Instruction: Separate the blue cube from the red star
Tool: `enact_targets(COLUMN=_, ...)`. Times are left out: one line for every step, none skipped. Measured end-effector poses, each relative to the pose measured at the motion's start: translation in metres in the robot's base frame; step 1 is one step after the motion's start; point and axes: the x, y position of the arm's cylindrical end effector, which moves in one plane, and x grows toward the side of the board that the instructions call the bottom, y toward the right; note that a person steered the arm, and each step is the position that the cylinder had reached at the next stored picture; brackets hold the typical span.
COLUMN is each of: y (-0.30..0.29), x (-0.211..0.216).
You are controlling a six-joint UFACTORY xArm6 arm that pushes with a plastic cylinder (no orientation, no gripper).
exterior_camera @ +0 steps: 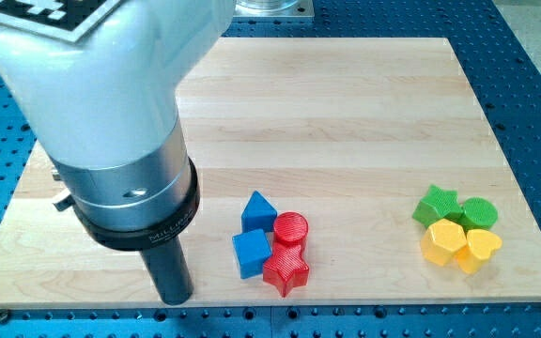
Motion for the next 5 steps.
enact_targets(y=0.002, x=0.000)
enact_targets(y=0.002, x=0.000)
enact_targets(y=0.030, x=0.000)
enact_targets(y=0.037, x=-0.001)
enact_targets(y=0.073, x=0.000)
